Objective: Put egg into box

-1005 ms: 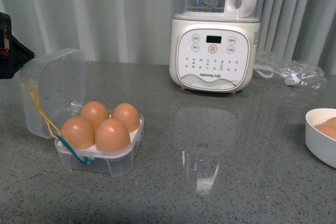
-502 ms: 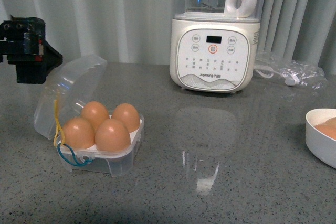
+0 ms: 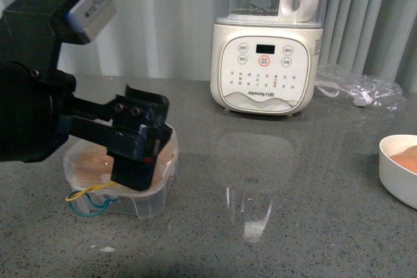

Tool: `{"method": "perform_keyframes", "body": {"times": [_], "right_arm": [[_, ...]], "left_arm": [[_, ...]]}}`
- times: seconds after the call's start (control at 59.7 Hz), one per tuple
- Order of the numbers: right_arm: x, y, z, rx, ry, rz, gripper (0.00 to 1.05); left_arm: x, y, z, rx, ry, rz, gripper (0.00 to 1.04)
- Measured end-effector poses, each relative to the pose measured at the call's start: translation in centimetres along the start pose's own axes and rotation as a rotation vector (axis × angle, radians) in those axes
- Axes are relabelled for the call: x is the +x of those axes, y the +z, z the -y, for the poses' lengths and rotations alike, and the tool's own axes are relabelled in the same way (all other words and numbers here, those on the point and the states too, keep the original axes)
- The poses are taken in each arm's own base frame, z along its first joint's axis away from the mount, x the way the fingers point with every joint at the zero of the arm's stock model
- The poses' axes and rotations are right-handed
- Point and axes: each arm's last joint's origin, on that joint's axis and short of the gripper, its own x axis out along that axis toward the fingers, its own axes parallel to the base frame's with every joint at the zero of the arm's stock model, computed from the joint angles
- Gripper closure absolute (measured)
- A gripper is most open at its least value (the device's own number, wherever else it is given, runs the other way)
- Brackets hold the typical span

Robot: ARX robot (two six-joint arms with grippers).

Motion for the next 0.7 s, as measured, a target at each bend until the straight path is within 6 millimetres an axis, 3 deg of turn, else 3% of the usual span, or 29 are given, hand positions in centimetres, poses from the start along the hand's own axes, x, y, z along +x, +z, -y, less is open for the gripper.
{"method": "perform_keyframes", "body": {"times": [0.201,0.402,0.703], "right_arm": [[0.0,0.0,0.0,0.0,0.0,0.0,0.07],[0.0,0.0,0.0,0.0,0.0,0.0,0.07],[0.0,0.0,0.0,0.0,0.0,0.0,0.07]], "left_arm": [[-0.2,0.2,0.8,0.029,-0.016,-0.008,0.07],[-1.0,2.0,0.3,0.025,0.007,0.035,0.07],[-5.1,5.2,-2.5,-0.049,0.143,0.168,0.07]]}}
